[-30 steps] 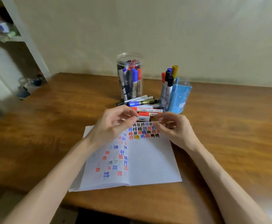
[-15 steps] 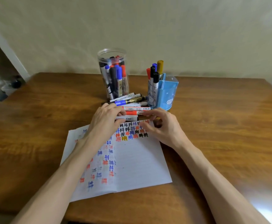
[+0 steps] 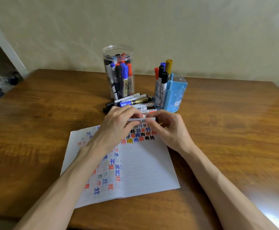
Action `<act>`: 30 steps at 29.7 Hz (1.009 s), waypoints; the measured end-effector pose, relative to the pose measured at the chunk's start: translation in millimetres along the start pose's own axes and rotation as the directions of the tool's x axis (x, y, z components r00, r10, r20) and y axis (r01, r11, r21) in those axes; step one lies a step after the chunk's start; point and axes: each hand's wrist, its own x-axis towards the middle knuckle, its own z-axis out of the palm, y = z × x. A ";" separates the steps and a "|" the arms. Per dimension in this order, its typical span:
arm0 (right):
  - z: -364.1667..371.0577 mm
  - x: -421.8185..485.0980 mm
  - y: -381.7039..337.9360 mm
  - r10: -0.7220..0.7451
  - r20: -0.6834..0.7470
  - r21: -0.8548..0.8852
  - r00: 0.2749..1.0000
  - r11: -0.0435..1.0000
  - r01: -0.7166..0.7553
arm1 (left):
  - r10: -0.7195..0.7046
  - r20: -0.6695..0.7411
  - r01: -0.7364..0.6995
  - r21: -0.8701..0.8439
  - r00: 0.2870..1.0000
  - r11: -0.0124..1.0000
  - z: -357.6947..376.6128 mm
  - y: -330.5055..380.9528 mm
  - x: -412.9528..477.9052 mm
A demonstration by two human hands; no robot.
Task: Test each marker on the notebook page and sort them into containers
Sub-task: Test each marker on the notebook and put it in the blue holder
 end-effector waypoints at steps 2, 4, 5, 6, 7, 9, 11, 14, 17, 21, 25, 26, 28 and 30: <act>-4.8 -0.6 -3.5 0.010 -0.044 0.118 0.999 0.993 -0.005 | -0.048 0.003 0.048 -0.086 0.999 0.995 -3.5 1.2 -2.0; -13.4 -2.6 -7.1 0.068 -0.106 0.237 0.992 0.971 -0.041 | -0.106 -0.002 0.106 -0.113 0.994 0.988 -7.3 -1.6 -4.1; -17.8 -3.4 -8.3 0.100 -0.138 0.289 0.985 0.956 -0.057 | -0.125 -0.010 0.123 -0.111 0.992 0.986 -8.9 -3.8 -5.1; -20.9 -4.2 -9.5 0.128 -0.162 0.329 0.978 0.942 -0.068 | -0.139 -0.018 0.136 -0.116 0.990 0.984 -10.0 -5.5 -5.8; -21.8 -5.0 -10.3 0.153 -0.171 0.363 0.973 0.928 -0.082 | -0.148 -0.026 0.143 -0.130 0.989 0.981 -10.5 -6.2 -5.9; -16.9 -6.5 -12.4 0.201 -0.133 0.438 0.971 0.890 -0.124 | -0.136 -0.040 0.127 -0.163 0.990 0.978 -10.6 -3.0 -5.2; -7.9 -7.8 -14.8 0.213 -0.057 0.449 0.975 0.878 -0.166 | -0.102 -0.035 0.094 -0.191 0.994 0.977 -11.2 4.6 -4.9; 2.6 -8.6 -16.8 0.158 -0.014 0.387 0.987 0.911 -0.141 | -0.086 0.009 0.086 -0.218 0.996 0.972 -12.3 12.9 -5.6; 2.0 -8.2 -18.4 0.116 -0.038 0.358 0.992 0.929 -0.095 | -0.095 0.023 0.097 -0.233 0.995 0.968 -11.4 15.2 -5.7; 0.1 -10.2 -18.3 0.088 -0.039 0.352 0.995 0.933 -0.069 | -0.131 0.078 0.148 -0.293 0.988 0.945 -11.6 18.8 -4.8; -3.8 -12.8 -20.5 0.053 -0.031 0.346 0.998 0.937 -0.039 | -0.165 0.166 0.215 -0.365 0.972 0.906 -14.2 20.2 -5.1; -4.6 -13.6 -21.5 0.040 -0.029 0.339 0.999 0.940 -0.028 | -0.172 0.185 0.232 -0.382 0.968 0.894 -15.0 20.6 -5.4; -5.8 -15.2 -22.2 0.027 -0.020 0.331 0.999 0.944 -0.018 | -0.191 0.216 0.266 -0.407 0.958 0.874 -16.1 21.5 -5.2; -7.0 -15.7 -22.7 0.033 -0.022 0.336 0.999 0.942 -0.024 | -0.196 0.245 0.288 -0.435 0.950 0.853 -16.5 21.9 -4.1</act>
